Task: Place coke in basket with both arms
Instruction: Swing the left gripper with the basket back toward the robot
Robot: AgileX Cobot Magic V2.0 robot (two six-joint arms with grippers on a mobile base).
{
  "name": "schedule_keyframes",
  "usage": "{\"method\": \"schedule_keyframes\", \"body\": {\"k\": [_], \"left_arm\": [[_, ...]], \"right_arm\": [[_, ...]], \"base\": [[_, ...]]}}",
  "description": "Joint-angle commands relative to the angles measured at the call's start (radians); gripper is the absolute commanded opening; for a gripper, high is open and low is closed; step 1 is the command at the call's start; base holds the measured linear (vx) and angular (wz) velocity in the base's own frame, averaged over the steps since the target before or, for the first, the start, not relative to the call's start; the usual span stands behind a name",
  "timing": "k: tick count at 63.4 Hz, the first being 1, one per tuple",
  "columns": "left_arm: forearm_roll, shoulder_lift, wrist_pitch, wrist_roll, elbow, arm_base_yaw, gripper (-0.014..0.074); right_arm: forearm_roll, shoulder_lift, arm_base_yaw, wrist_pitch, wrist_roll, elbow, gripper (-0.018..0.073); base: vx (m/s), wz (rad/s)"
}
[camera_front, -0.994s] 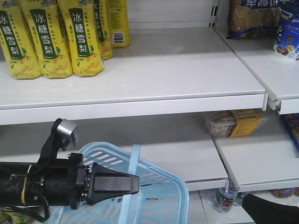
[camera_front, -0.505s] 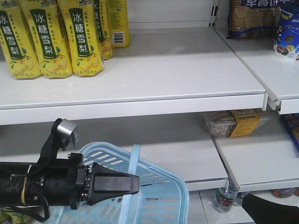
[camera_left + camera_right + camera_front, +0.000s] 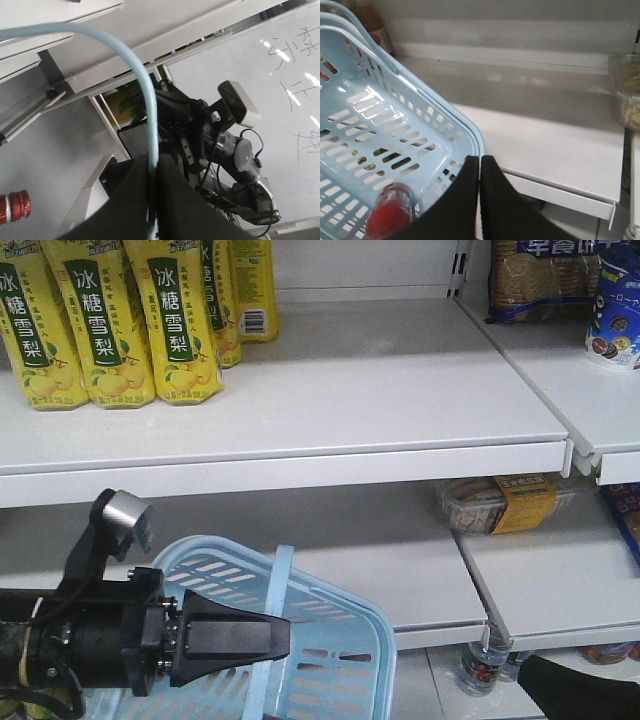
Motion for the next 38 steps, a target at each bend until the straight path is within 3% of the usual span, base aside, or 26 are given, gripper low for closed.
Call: {"method": "schedule_keyframes", "body": {"k": [1, 38], "left_arm": [[-0.090, -0.101, -0.241, -0.010, -0.025, -0.002, -0.0008], [-0.268, -0.317, -0.241, -0.010, 0.242, -0.001, -0.0008]], "right_arm": [[0.010, 0.006, -0.006, -0.047, -0.004, -0.025, -0.0001], [0.010, 0.006, -0.006, -0.047, -0.004, -0.025, -0.0001]], "base": [[0.00, 0.00], [0.00, 0.00]]}}
